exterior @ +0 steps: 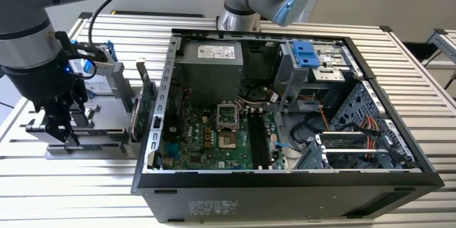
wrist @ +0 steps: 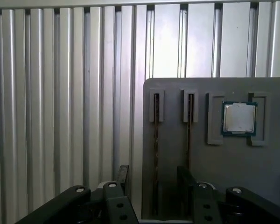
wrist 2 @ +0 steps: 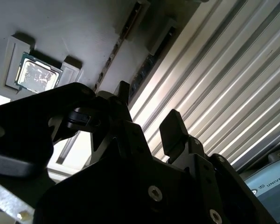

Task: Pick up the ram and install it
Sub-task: 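Pick up the ram and move it above insertion slot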

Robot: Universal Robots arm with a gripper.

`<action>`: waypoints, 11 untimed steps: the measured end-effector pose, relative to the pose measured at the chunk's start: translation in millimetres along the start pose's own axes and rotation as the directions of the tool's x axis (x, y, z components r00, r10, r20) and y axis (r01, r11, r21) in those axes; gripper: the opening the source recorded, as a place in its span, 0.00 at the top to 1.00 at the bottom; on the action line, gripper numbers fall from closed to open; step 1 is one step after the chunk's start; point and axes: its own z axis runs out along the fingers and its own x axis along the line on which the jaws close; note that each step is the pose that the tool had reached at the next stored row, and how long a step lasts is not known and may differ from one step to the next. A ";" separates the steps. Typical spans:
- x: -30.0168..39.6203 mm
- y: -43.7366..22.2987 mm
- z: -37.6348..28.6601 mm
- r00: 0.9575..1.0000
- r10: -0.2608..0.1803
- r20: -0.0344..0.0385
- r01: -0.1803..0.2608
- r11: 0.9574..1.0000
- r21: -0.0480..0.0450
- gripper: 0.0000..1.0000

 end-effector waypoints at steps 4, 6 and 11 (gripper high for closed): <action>-0.6 0.0 3.4 1.000 -0.002 -0.004 0.002 1.000 0.000 0.00; -0.9 0.0 5.1 1.000 -0.003 -0.007 0.003 1.000 0.001 0.00; -1.9 -0.1 9.0 1.000 -0.004 -0.012 0.004 1.000 0.001 0.00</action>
